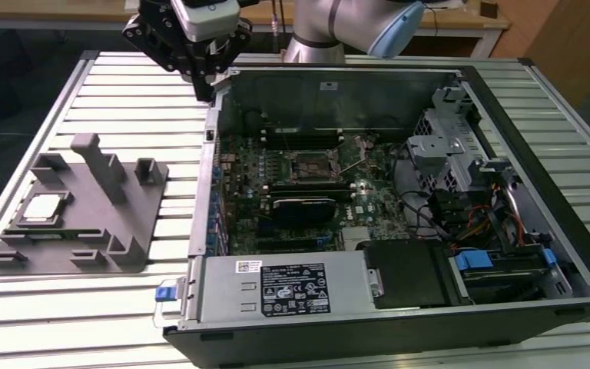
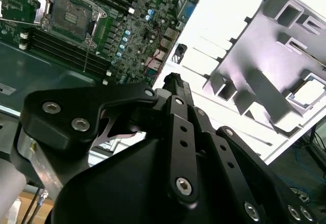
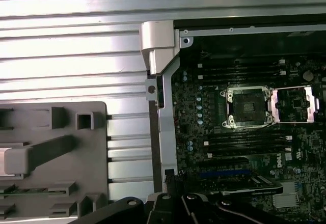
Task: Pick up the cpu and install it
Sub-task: 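Reach for the cpu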
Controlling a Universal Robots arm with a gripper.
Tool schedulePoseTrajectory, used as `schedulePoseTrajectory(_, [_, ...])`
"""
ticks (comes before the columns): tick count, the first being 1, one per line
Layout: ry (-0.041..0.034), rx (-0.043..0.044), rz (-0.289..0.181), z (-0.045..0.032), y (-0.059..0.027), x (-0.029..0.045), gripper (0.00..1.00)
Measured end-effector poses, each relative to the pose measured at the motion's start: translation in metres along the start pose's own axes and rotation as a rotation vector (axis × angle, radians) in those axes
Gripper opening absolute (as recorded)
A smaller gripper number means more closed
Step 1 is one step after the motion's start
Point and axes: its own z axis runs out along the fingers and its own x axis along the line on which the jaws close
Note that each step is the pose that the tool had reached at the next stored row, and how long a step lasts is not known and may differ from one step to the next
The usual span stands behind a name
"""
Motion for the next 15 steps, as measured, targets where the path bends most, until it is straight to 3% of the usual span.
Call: schedulePoseTrajectory(15, [-0.0004, -0.0001, 0.0, -0.0005, -0.0016, 0.0166, 0.11])
